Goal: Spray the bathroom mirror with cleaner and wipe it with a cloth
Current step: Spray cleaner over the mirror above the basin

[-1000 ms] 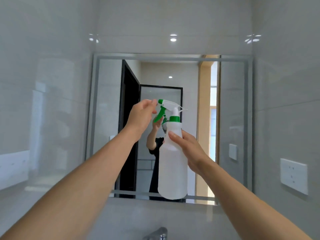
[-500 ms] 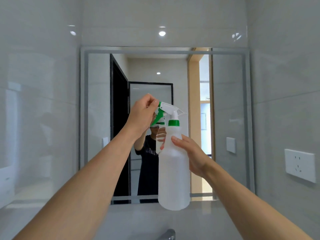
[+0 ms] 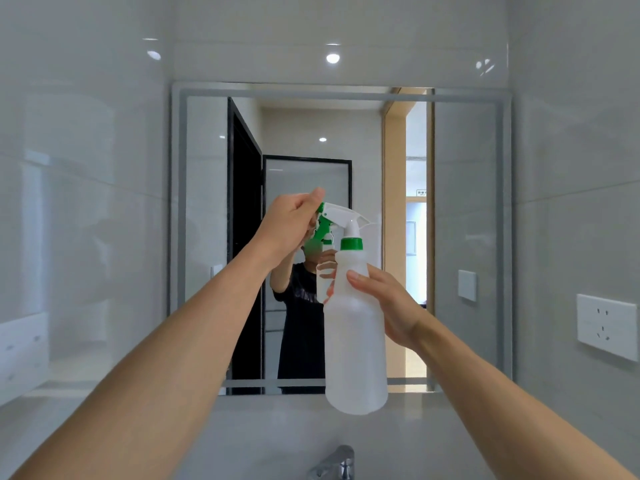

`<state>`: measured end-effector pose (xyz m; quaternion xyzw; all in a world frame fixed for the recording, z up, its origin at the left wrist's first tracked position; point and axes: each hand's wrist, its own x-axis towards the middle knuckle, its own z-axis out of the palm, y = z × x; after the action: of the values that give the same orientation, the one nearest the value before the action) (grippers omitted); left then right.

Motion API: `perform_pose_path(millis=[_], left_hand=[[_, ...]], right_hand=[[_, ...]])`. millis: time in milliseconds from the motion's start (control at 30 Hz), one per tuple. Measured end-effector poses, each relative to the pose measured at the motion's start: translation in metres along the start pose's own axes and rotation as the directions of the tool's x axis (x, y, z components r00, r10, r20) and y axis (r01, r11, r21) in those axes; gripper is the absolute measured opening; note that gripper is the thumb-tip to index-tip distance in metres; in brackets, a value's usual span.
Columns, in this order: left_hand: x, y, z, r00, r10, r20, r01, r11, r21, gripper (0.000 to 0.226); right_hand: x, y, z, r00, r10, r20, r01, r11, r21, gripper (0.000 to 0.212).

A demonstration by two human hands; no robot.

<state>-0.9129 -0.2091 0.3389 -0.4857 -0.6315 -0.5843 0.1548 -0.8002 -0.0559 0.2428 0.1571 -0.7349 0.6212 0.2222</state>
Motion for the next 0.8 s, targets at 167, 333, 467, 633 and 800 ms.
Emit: perform_pose_path(millis=[167,333,467,633,800], left_hand=[[-0.007,-0.006,-0.002,0.998,0.003,-0.067,-0.001,1.0,0.028,0.043],[-0.004,0.003,-0.004,0.99,0.079,-0.117,-0.064,0.99,0.123,0.026],[-0.002,0.003,-0.006,0.986,0.1,-0.134,-0.069,0.973,0.22,0.034],[-0.011,0.006,-0.007,0.997,-0.023,-0.075,0.033,0.989,0.147,0.037],[-0.047,-0.005,0.003,0.967,-0.119,0.224,0.094,0.989,0.117,0.057]], right_hand=[[0.005,-0.001,0.003,0.999,0.0,-0.038,0.0,1.0,0.007,0.048],[0.008,-0.002,0.008,0.999,-0.008,-0.035,0.007,1.0,-0.022,0.03],[0.007,-0.003,0.013,1.0,0.001,-0.028,-0.001,1.0,-0.013,0.024],[0.008,-0.007,0.013,0.997,0.016,-0.082,-0.02,0.999,-0.04,0.034],[0.018,-0.015,0.014,0.974,0.015,-0.226,-0.017,1.0,-0.007,0.027]])
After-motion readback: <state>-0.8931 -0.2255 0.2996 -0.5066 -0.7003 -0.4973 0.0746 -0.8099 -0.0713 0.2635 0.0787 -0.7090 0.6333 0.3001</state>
